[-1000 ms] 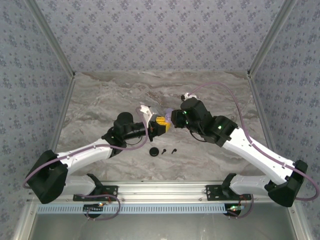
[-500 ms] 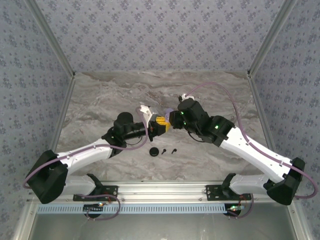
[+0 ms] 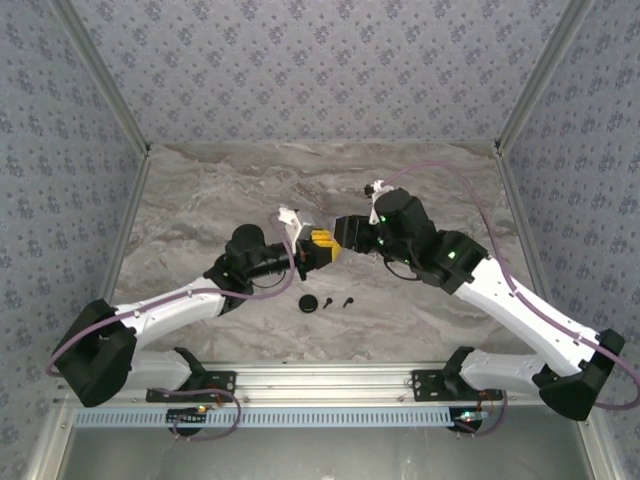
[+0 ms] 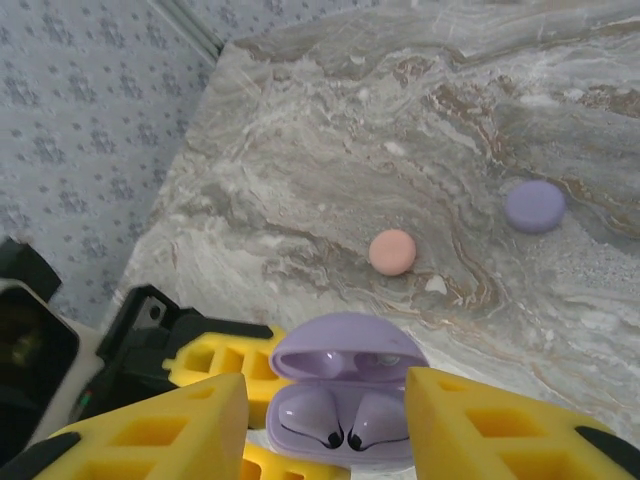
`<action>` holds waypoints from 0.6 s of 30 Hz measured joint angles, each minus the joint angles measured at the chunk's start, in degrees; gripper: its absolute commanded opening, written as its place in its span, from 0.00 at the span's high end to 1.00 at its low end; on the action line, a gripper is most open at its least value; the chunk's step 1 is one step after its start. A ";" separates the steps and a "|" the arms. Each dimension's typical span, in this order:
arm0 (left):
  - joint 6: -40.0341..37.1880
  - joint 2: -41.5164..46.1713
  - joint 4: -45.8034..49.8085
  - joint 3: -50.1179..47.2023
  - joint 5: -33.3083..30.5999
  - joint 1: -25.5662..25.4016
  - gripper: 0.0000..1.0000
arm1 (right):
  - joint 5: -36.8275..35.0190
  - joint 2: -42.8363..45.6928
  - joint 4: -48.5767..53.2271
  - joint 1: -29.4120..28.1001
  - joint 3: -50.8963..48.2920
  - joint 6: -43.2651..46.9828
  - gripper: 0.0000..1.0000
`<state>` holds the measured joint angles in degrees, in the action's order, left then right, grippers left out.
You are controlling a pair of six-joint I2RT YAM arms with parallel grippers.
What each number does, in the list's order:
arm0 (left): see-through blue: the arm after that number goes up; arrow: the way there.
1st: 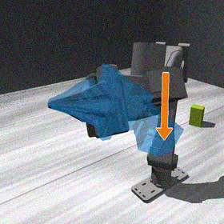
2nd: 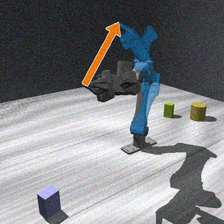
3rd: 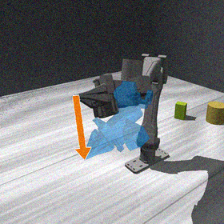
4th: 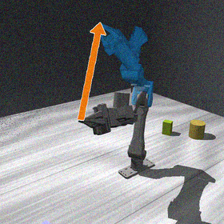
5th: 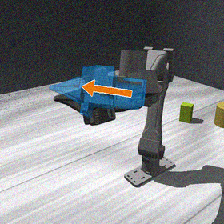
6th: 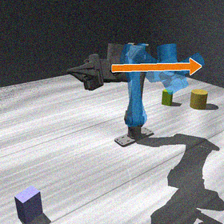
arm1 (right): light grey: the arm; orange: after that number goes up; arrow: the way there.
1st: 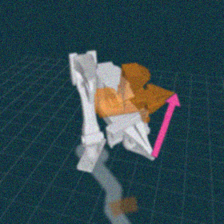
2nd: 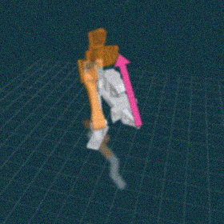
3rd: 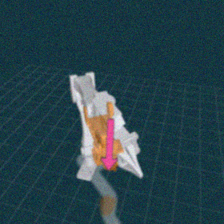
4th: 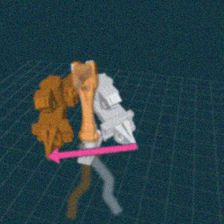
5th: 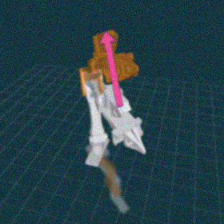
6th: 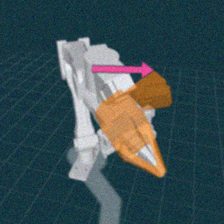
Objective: Insert the wireless bluetooth earbuds into the charging case
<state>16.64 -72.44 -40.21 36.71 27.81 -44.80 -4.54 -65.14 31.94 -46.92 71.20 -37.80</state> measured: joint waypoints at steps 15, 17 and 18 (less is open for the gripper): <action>0.61 2.60 -2.12 0.81 1.62 0.00 1.00 | 27.78 4.85 -9.40 14.16 -7.32 5.27 0.07; 0.61 2.60 -2.32 1.29 2.10 0.00 1.00 | 30.91 3.54 -10.84 14.14 -7.54 5.09 0.06; 0.61 2.60 -2.47 1.29 2.32 0.00 1.00 | 32.15 3.02 -11.69 14.14 -7.54 5.03 0.06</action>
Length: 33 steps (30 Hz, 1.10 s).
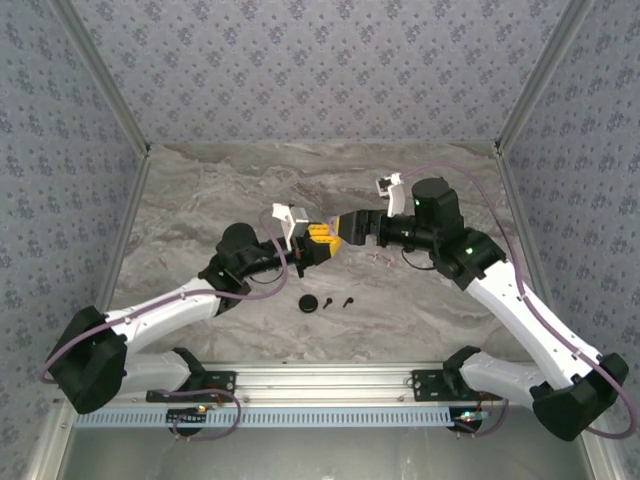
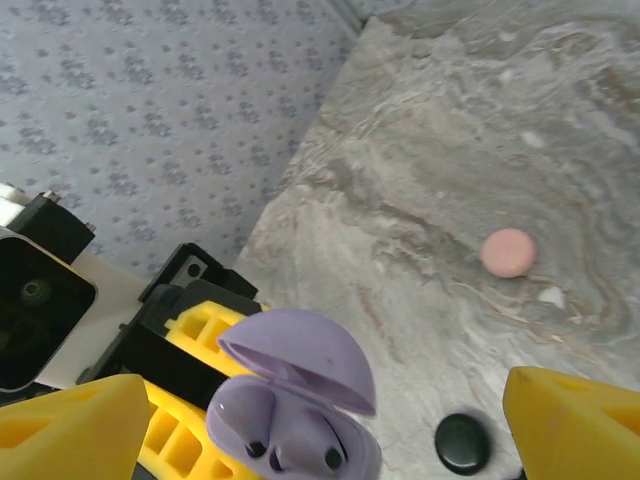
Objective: Insert the wireless bluetooth earbuds into the charging case
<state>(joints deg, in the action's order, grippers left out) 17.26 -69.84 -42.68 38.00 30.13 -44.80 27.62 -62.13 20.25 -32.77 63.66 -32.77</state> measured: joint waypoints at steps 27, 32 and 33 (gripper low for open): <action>-0.20 0.11 2.69 0.70 1.09 -0.44 1.00 | 5.29 4.96 -6.56 -2.80 -1.73 -0.26 0.07; -0.20 0.11 5.68 1.40 -1.25 -0.37 1.00 | -5.03 4.74 3.45 -3.02 1.62 3.56 0.09; -0.22 0.04 7.30 2.08 -1.57 -0.17 1.00 | -7.93 4.74 5.31 -3.02 2.69 4.15 0.08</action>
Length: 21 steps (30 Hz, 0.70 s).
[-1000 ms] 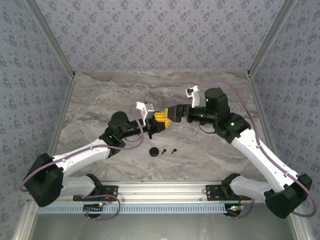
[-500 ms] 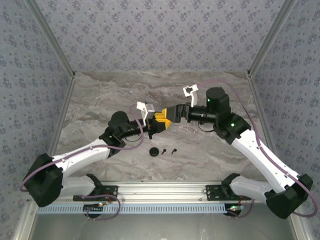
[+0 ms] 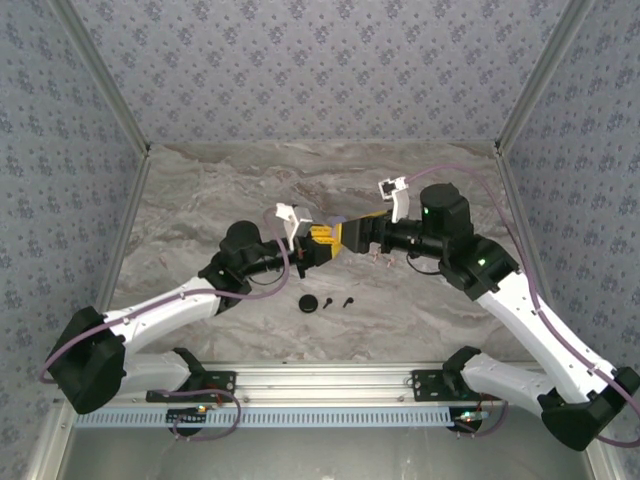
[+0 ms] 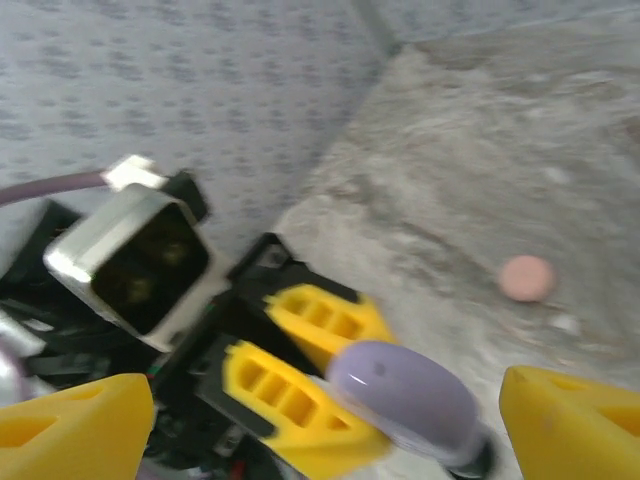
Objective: Insert the wireless bluetooth earbuds into the charging case
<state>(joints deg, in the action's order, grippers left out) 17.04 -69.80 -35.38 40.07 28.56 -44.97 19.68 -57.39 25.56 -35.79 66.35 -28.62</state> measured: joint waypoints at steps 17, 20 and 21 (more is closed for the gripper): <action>9.25 -23.15 25.94 18.21 1.86 17.92 1.00 | -25.77 6.78 18.03 4.63 -5.66 -5.29 0.06; 10.38 -29.55 30.32 22.34 2.05 18.64 1.00 | -25.77 6.97 18.56 5.38 -5.90 -5.70 0.06; 10.60 -31.26 31.41 23.56 2.03 18.69 1.00 | -25.77 7.10 18.56 5.51 -5.90 -5.75 0.06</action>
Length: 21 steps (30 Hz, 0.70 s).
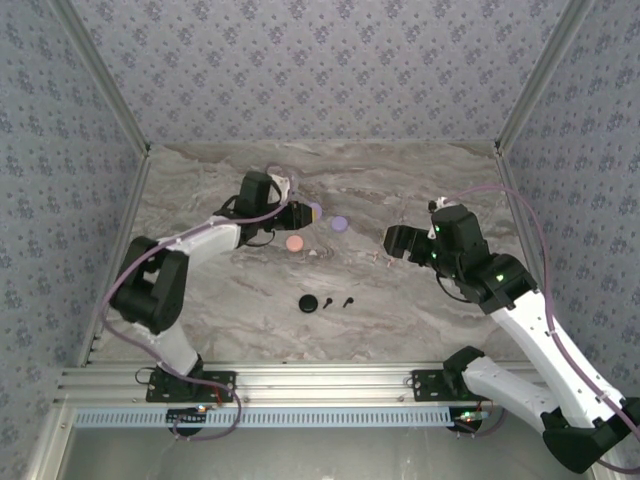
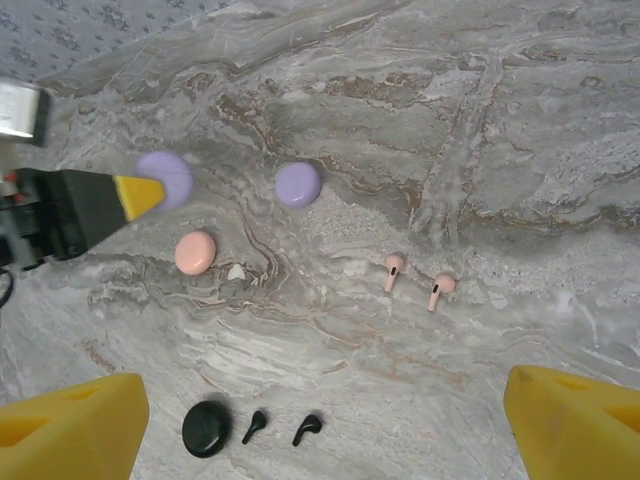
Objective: Insert the wireless bluetooth earbuds into the charging case
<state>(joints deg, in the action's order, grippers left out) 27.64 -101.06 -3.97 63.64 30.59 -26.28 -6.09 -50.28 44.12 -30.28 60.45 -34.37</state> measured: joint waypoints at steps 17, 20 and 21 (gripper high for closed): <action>0.48 -15.10 10.23 11.54 -3.04 -0.07 0.86 | 0.68 0.37 0.72 1.18 -0.68 -1.49 0.05; 0.50 -15.74 10.29 11.76 -3.48 -0.07 0.80 | 0.92 0.37 0.76 1.18 -0.74 -1.81 0.04; 0.48 -15.76 10.29 11.76 -3.65 -0.07 0.80 | 0.92 0.37 0.76 1.18 -0.74 -1.86 0.04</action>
<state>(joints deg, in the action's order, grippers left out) 28.12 -116.81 6.33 75.40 26.94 -26.35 -5.17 -49.91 44.88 -29.10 59.70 -36.23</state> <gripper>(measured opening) 0.188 0.954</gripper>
